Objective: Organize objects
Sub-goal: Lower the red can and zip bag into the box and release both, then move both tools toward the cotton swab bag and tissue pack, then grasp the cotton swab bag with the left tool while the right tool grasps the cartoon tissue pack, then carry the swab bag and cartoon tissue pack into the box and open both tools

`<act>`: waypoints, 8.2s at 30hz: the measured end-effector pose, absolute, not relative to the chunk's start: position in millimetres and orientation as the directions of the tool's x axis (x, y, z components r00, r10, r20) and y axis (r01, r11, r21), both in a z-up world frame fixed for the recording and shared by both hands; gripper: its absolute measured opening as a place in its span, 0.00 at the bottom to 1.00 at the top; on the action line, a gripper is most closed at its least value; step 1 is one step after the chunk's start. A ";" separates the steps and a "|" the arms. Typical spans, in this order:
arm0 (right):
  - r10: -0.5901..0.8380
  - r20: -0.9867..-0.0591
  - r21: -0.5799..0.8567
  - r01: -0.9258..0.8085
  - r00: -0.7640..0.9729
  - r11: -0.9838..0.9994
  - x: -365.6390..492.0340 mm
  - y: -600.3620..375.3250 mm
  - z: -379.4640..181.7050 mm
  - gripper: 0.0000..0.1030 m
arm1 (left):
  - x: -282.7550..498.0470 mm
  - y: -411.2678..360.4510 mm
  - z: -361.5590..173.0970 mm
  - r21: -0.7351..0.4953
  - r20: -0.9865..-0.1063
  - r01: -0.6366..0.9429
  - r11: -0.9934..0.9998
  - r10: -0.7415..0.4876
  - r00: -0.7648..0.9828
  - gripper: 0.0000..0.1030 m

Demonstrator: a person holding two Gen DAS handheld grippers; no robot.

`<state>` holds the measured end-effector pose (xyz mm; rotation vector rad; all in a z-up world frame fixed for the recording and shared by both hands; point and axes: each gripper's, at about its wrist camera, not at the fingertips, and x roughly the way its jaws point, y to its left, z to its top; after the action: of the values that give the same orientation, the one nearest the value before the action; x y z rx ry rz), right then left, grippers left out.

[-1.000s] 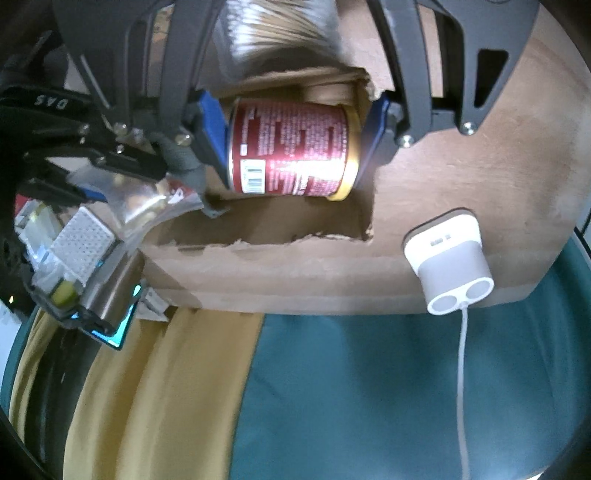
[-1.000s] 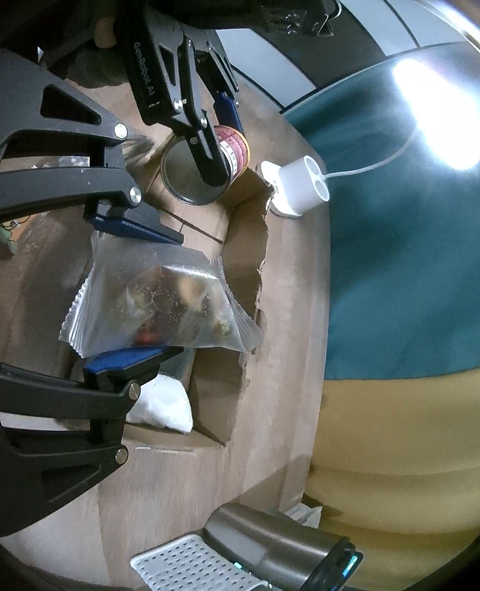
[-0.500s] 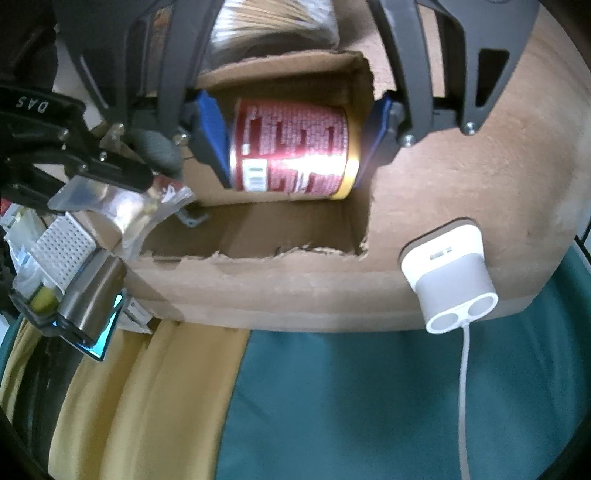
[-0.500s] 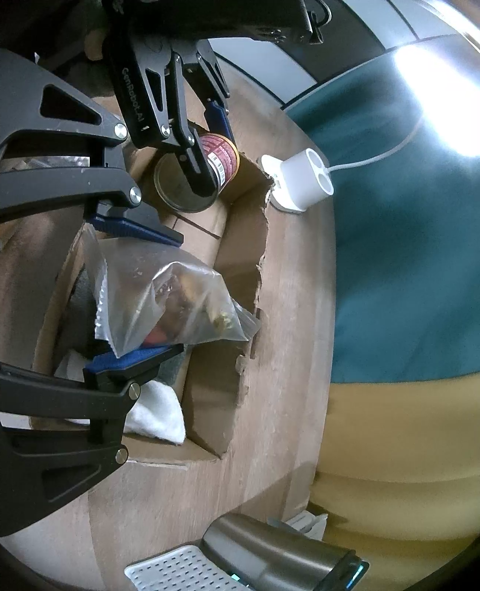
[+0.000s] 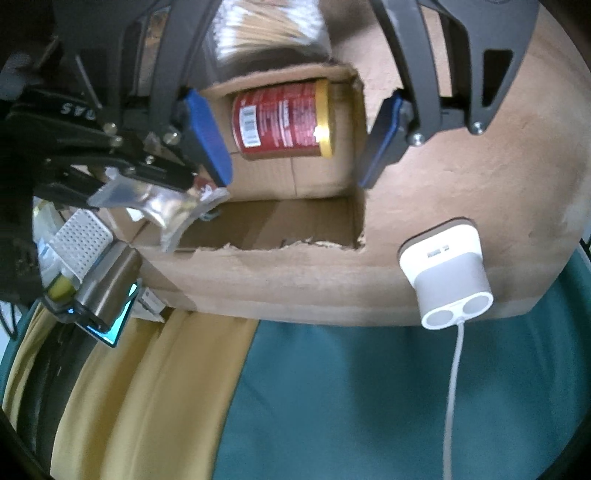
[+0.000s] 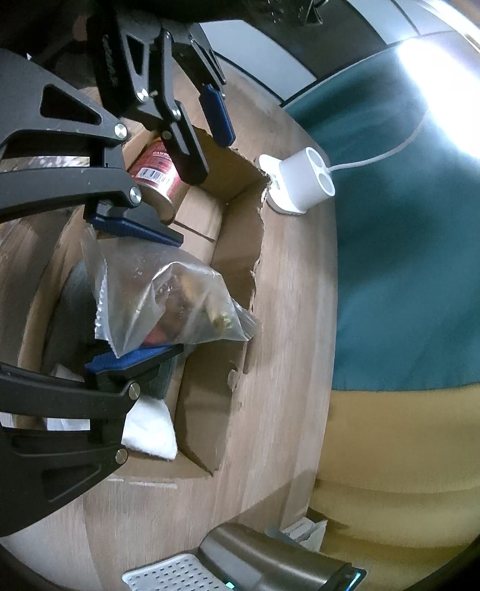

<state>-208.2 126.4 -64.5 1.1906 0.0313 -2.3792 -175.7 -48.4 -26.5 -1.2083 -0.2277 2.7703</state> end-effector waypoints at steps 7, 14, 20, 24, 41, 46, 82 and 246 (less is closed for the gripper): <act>-0.404 -0.762 0.190 0.422 -0.506 -0.886 -205.8 109.3 -66.2 0.52 | -163.4 -57.7 -19.8 -0.187 -0.702 -0.051 -0.981 0.169 -0.691 0.70; -0.398 -0.767 0.200 0.403 -0.502 -0.893 -202.8 101.8 -71.0 0.52 | -153.5 -72.0 -23.6 -0.185 -0.706 -0.024 -0.982 0.150 -0.692 0.70; -0.385 -0.773 0.210 0.368 -0.504 -0.906 -199.8 98.9 -77.1 0.52 | -143.4 -80.4 -25.8 -0.187 -0.706 -0.015 -0.982 0.145 -0.693 0.70; -0.371 -0.778 0.204 0.355 -0.507 -0.912 -198.6 96.0 -77.8 0.54 | -139.6 -84.4 -26.4 -0.192 -0.703 -0.014 -0.981 0.147 -0.696 0.72; -0.340 -0.761 0.169 0.338 -0.552 -0.926 -171.1 110.7 -65.0 0.65 | -118.5 -77.9 -25.2 -0.204 -0.694 -0.025 -0.979 0.162 -0.702 0.81; -0.333 -0.753 0.164 0.329 -0.567 -0.930 -157.4 121.8 -59.7 0.65 | -109.5 -71.2 -24.6 -0.198 -0.691 -0.030 -0.980 0.161 -0.705 0.81; -0.292 -0.777 0.160 0.273 -0.558 -0.949 -60.5 153.2 -85.2 0.76 | -42.2 -55.4 -51.8 -0.228 -0.692 -0.061 -0.972 0.206 -0.691 0.82; -0.403 -0.755 0.153 0.459 -0.516 -0.875 -218.5 29.1 -61.6 0.89 | -157.4 -141.1 -23.8 -0.237 -0.677 0.020 -0.971 0.150 -0.720 0.71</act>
<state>-218.5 29.1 -61.6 1.1576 0.0901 -2.3718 -157.4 -141.1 -23.8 -1.1436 -0.3522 2.8281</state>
